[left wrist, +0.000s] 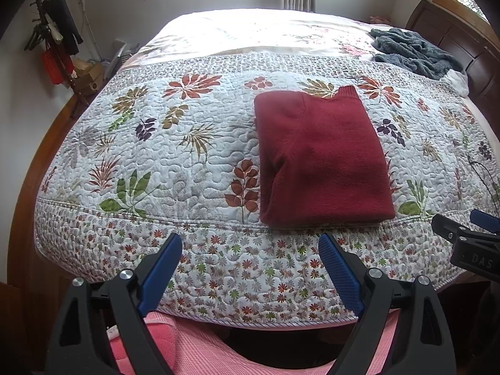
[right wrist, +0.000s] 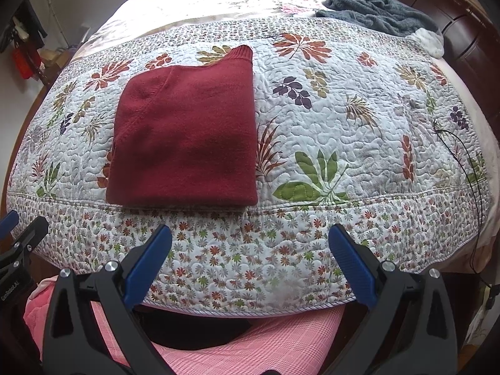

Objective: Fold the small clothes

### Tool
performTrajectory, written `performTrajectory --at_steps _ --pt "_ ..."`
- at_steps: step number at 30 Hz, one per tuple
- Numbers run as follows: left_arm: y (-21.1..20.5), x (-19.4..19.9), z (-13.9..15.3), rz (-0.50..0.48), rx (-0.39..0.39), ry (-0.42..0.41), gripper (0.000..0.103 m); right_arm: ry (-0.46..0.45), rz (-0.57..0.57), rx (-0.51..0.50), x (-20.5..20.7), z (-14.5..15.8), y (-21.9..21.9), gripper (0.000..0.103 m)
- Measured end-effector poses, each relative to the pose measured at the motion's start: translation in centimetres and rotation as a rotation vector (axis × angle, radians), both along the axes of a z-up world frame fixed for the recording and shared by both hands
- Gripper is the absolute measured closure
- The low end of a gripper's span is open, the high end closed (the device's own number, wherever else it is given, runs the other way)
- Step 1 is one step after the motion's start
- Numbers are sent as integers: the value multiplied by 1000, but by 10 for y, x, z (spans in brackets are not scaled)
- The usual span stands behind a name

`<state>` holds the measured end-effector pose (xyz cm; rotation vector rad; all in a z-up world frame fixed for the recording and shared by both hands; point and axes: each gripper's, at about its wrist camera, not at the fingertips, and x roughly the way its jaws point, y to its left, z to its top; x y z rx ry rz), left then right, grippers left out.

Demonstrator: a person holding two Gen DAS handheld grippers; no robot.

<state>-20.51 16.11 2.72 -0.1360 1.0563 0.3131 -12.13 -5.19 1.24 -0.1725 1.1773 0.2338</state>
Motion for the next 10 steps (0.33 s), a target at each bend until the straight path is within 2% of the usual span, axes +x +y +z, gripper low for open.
performTrajectory --at_steps 10 --pt "0 0 1 -1 1 0 14 10 -1 2 0 0 1 4"
